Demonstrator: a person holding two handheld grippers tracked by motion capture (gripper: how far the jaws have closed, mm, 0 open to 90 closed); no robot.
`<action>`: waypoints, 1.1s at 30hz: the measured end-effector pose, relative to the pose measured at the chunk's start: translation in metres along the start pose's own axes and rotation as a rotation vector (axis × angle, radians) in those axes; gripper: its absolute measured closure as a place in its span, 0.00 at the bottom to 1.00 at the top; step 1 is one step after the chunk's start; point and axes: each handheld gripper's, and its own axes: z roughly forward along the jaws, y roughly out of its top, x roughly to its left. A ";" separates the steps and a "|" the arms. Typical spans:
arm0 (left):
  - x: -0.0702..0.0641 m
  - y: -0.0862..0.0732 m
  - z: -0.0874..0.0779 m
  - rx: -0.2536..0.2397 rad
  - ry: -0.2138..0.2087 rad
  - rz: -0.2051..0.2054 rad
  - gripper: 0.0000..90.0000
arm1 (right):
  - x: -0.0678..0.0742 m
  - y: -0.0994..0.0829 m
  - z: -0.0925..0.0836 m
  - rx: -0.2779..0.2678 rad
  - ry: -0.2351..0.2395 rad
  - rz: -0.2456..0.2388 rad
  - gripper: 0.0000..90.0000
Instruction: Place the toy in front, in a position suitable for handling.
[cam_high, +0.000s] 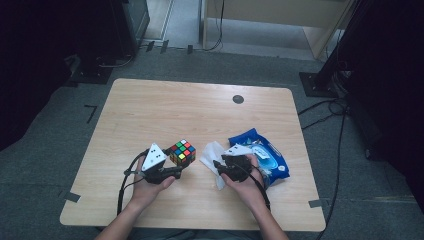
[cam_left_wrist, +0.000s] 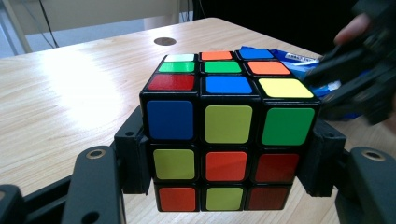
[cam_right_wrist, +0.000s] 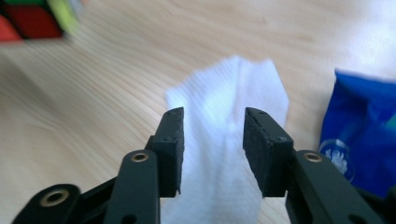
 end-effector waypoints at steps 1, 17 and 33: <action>0.000 0.000 0.000 0.002 -0.002 0.003 0.38 | -0.003 -0.003 0.004 0.004 0.005 0.016 0.69; -0.006 -0.002 0.004 0.021 -0.029 0.033 0.38 | -0.003 -0.014 0.019 -0.008 -0.028 0.042 0.99; -0.019 -0.007 0.014 0.072 -0.059 0.075 0.38 | 0.039 0.028 -0.062 -0.345 0.124 0.031 0.99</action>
